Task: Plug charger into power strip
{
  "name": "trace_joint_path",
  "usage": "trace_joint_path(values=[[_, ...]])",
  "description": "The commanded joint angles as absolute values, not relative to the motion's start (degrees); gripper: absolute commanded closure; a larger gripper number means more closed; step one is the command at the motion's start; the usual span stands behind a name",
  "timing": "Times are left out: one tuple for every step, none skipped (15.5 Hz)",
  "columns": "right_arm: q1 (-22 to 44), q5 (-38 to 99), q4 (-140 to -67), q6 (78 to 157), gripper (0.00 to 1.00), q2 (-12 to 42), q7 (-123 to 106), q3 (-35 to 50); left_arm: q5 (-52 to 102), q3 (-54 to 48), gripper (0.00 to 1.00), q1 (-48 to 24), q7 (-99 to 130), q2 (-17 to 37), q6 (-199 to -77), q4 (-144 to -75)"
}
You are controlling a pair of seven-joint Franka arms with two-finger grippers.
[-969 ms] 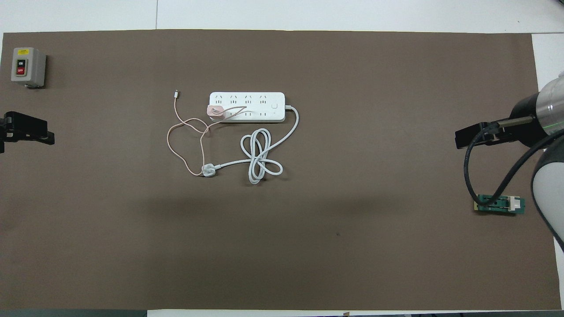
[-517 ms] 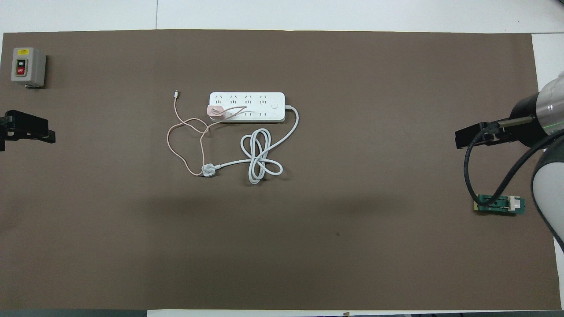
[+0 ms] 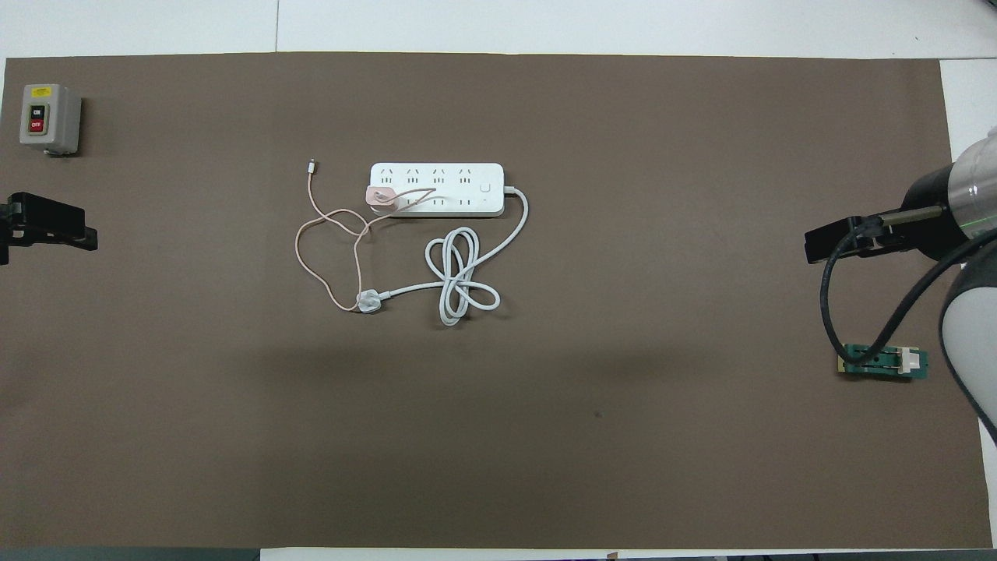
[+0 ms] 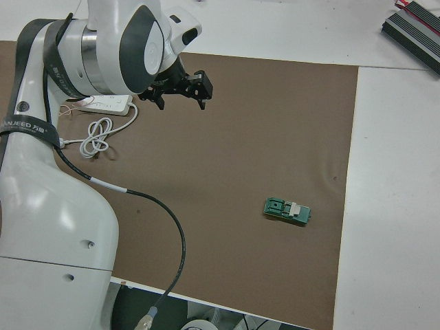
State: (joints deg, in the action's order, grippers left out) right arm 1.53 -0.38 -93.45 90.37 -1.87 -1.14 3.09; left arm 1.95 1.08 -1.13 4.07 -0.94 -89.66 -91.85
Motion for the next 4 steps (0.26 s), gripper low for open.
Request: trace_joint_path(values=[[0.88, -0.18, -94.57, 90.44, 0.0, -2.9, -0.79, 3.25, 2.02, 1.14, 0.0, -1.14, 3.52, -1.23, -90.79, -92.46], [0.88, -0.18, -94.57, 90.53, 0.0, -2.9, -0.7, 3.25, 2.02, 1.14, 0.0, -1.14, 3.52, -1.23, -90.7, -92.46], [0.79, -0.18, -94.66, 90.44, 0.0, -2.9, -0.96, 3.25, 2.02, 1.14, 0.0, -1.14, 3.52, -1.23, -90.7, -92.46], [0.79, -0.18, -94.66, 90.44, 0.0, -2.99, -0.88, 3.25, 2.02, 1.14, 0.0, -1.14, 3.52, -1.14, -90.7, -92.46]])
